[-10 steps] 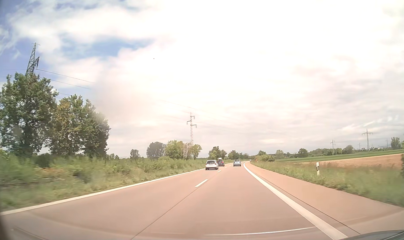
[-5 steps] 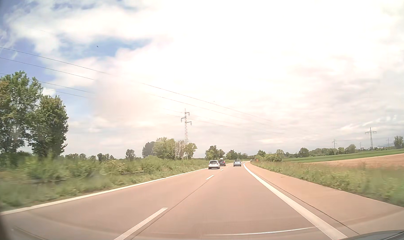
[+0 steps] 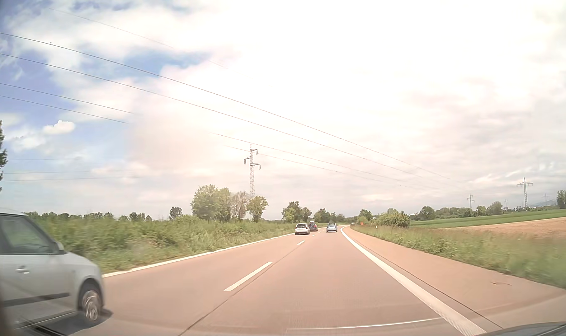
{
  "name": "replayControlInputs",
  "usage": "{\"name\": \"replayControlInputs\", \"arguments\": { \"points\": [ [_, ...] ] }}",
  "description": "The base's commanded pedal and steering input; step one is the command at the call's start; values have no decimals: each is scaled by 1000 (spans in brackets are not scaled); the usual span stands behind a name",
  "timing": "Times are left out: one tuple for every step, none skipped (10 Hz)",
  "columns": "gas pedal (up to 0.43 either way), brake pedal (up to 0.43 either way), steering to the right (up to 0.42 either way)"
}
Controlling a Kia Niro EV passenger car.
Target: Follow the waypoints while adhering to traffic rules and regulations
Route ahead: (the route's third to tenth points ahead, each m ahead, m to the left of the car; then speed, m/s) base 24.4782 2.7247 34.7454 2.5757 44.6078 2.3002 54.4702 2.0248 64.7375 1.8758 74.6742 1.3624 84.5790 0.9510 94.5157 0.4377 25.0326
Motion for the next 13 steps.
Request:
{"name": "replayControlInputs", "arguments": {
  "points": [
    [189,0,2],
    [189,0,2],
    [189,0,2],
    [189,0,2],
    [189,0,2],
    [189,0,2],
    [189,0,2],
    [189,0,2],
    [197,0,3],
    [209,0,3],
    [209,0,3],
    [209,0,3],
    [209,0,3]
  ]
}}
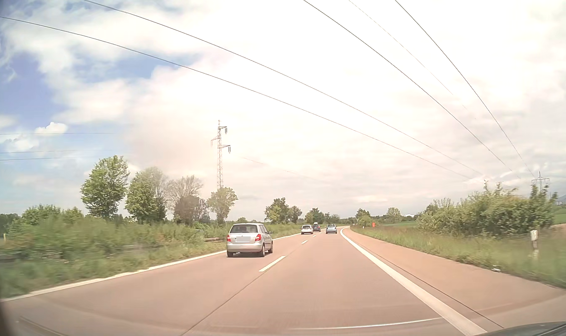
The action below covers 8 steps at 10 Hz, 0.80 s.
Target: Follow the waypoints while adhering to traffic rules and regulations
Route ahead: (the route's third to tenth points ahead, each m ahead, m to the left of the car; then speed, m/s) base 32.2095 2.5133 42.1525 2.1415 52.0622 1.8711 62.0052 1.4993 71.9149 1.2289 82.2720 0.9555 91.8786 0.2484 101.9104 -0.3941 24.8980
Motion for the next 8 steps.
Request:
{"name": "replayControlInputs", "arguments": {
  "points": [
    [209,0,3],
    [209,0,3],
    [209,0,3],
    [209,0,3],
    [209,0,3],
    [209,0,3],
    [209,0,3],
    [209,0,3]
  ]
}}
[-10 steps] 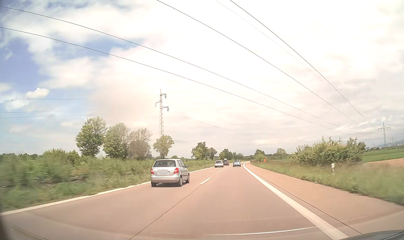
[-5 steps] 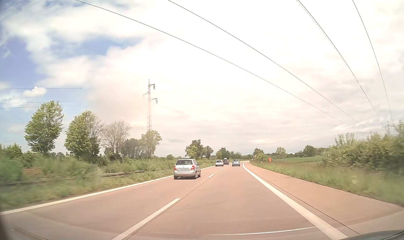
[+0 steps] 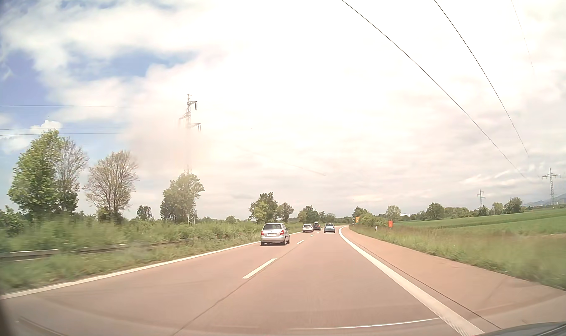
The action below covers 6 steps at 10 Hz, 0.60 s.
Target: Follow the waypoints while adhering to traffic rules and regulations
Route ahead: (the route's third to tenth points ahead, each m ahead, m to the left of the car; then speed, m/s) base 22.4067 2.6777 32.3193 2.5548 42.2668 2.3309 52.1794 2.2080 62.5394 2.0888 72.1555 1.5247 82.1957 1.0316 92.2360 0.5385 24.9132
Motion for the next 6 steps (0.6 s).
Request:
{"name": "replayControlInputs", "arguments": {
  "points": [
    [209,0,3],
    [209,0,3],
    [209,0,3],
    [209,0,3],
    [209,0,3],
    [209,0,3]
  ]
}}
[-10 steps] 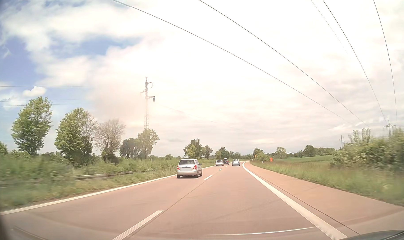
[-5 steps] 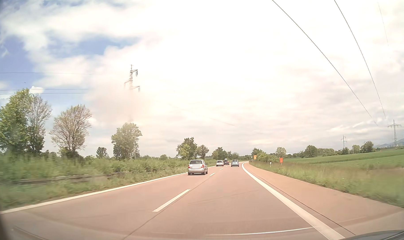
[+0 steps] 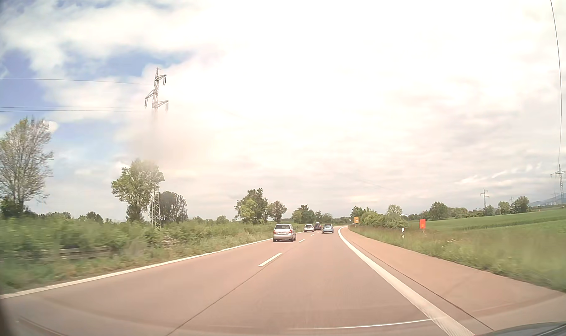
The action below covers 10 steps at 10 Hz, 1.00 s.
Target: Follow the waypoints while adhering to traffic rules and regulations
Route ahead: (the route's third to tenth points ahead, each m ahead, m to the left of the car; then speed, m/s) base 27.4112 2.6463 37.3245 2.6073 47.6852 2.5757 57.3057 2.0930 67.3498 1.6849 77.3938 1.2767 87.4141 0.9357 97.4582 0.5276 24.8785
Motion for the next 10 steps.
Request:
{"name": "replayControlInputs", "arguments": {
  "points": [
    [209,0,3],
    [209,0,1],
    [209,0,1],
    [209,0,1],
    [209,0,0],
    [209,0,0],
    [209,0,1],
    [209,0,1],
    [209,0,1],
    [197,0,1]
  ]
}}
